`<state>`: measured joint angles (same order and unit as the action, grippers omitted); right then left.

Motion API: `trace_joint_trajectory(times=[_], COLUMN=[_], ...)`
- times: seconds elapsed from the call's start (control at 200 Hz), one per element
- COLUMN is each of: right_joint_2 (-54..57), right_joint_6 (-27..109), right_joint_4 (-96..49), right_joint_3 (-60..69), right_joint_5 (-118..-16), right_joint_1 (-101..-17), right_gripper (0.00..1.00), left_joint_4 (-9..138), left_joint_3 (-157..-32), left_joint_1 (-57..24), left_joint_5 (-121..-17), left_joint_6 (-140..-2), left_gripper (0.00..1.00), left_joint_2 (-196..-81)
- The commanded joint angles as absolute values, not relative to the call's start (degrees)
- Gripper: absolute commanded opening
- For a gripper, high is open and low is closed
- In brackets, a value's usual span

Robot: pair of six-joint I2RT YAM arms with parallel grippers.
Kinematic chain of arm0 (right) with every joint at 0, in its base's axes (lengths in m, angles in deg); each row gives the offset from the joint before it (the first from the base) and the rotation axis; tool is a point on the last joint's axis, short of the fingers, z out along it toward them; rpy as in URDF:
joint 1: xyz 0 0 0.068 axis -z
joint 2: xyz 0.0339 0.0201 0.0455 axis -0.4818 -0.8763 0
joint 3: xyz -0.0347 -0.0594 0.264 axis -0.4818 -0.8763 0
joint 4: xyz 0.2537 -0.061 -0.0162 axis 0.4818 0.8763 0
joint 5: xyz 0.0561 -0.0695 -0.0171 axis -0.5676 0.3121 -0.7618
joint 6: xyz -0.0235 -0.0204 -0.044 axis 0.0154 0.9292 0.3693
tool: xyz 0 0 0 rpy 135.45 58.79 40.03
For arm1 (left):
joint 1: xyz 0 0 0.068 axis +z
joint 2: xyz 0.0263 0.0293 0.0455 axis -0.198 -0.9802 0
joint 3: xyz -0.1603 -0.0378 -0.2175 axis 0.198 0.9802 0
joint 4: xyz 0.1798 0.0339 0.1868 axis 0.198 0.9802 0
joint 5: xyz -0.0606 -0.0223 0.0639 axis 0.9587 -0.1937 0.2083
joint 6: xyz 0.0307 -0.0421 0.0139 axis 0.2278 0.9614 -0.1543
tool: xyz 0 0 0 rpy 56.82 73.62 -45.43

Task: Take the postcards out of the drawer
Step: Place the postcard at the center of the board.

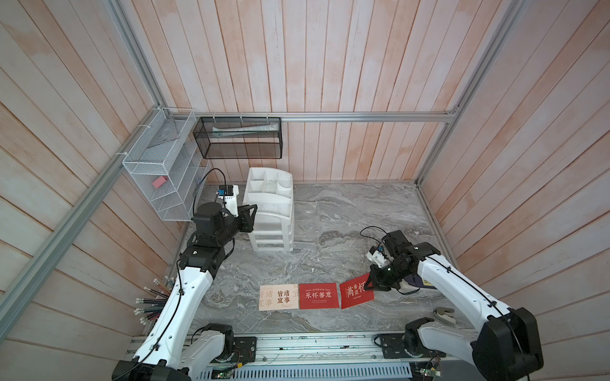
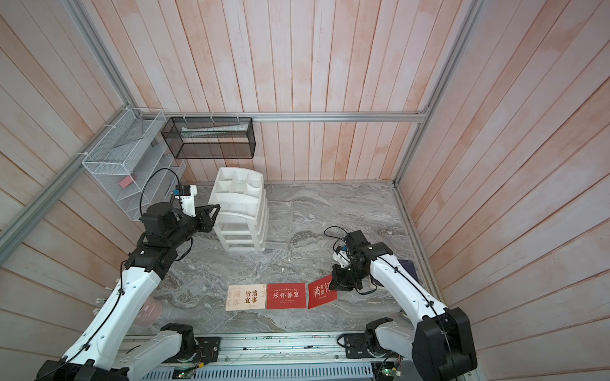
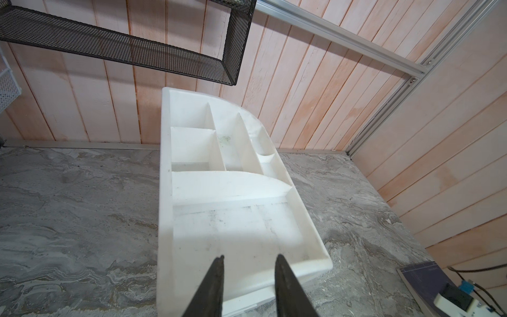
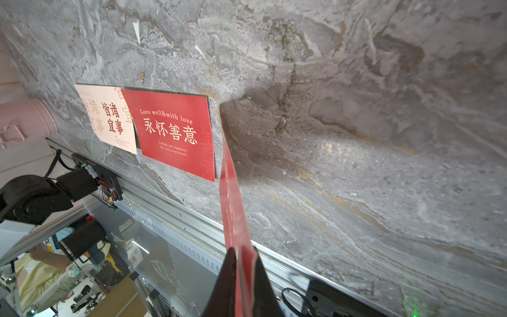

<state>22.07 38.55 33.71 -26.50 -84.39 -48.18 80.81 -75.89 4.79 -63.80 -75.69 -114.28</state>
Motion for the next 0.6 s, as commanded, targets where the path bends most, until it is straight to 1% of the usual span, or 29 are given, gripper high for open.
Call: trace_joint_trajectory(times=[0.0,0.595], right_joint_2=[23.1,25.0], right_joint_6=[38.1,34.5], right_joint_4=[34.6,36.2], right_joint_3=[-27.0,-27.9], right_joint_5=[-82.4,-74.1], right_joint_1=[-48.4,-48.5], right_gripper=[0.16,0.28], left_joint_4=[79.7,79.3], left_joint_3=[-75.5,-75.6], left_joint_1=[5.3,5.8], left_joint_5=[-62.9,-61.9], left_joint_6=[-76.0,-75.7], left_gripper=[0.33,0.34], left_joint_2=[-114.4,-115.2])
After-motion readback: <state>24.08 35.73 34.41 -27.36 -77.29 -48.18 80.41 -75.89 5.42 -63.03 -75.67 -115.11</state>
